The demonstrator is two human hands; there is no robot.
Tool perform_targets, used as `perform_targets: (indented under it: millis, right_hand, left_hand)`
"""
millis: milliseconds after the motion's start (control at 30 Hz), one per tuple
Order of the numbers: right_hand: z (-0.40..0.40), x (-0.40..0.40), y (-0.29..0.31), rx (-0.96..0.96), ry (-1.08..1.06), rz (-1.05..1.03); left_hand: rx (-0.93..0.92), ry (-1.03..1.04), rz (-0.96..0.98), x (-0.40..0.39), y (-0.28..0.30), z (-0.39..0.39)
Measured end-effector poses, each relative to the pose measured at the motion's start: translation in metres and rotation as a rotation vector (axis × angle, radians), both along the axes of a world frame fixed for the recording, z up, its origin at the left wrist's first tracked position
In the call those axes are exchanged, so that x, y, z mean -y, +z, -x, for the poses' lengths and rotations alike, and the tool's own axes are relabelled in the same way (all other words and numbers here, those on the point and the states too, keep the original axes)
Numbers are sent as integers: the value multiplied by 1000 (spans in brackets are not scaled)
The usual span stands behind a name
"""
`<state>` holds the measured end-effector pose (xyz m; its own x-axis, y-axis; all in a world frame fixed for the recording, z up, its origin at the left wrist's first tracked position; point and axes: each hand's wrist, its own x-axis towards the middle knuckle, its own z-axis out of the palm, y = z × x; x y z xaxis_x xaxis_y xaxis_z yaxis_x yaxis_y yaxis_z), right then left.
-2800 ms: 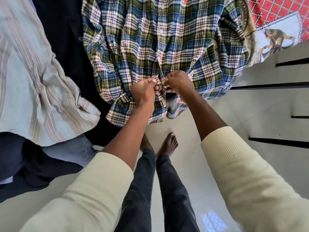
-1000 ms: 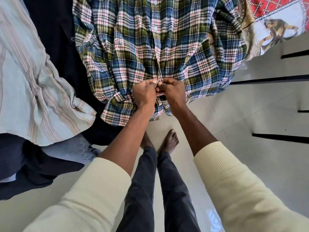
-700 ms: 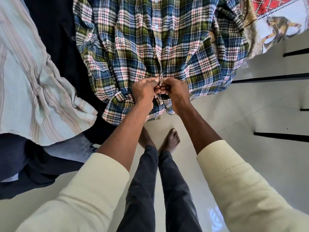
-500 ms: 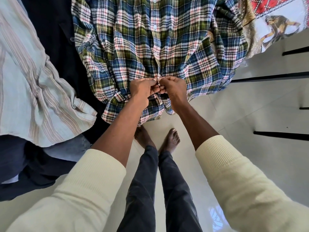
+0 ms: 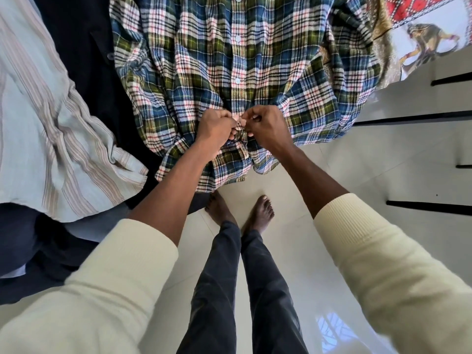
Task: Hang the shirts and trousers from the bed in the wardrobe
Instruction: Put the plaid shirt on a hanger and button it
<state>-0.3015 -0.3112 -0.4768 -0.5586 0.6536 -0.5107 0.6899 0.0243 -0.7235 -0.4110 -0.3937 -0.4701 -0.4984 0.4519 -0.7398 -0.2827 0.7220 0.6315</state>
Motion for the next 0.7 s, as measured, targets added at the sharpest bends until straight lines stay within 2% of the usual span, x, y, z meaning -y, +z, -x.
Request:
perform_targets:
  millis: [100, 200, 233, 300, 400, 467, 500, 600, 633, 700]
  right_hand:
    - [-1, -12, -1, -17, 215, -116]
    - [3, -21, -2, -50, 412, -309]
    - [4, -23, -3, -52, 386, -346]
    - [4, -24, -6, -28, 173, -374]
    - [-1, -7, -7, -37, -179, -362]
    - [-7, 20, -6, -9, -192, -378]
    - [-12, 36, -8, 22, -132, -370]
    - [-27, 66, -19, 37, -34, -427]
    - [-30, 67, -21, 1, -69, -449]
    - [-34, 59, -19, -63, -200, -351]
  left_hand:
    - [-34, -309, 22, -1, 2, 16]
    - [-63, -478, 55, -14, 9, 31]
    - [-167, -483, 32, -20, 10, 31]
    - [-411, -388, -55, -26, 9, 21]
    - [-511, -48, -136, -19, 6, 1]
    - [-535, 104, -131, -2, 2, -12]
    - [-551, 108, -128, 9, -2, -20]
    - [-589, -109, -107, 44, -11, -43]
    - [-641, -238, -91, 53, -15, -46]
    - [-756, -436, -68, 66, -23, -49]
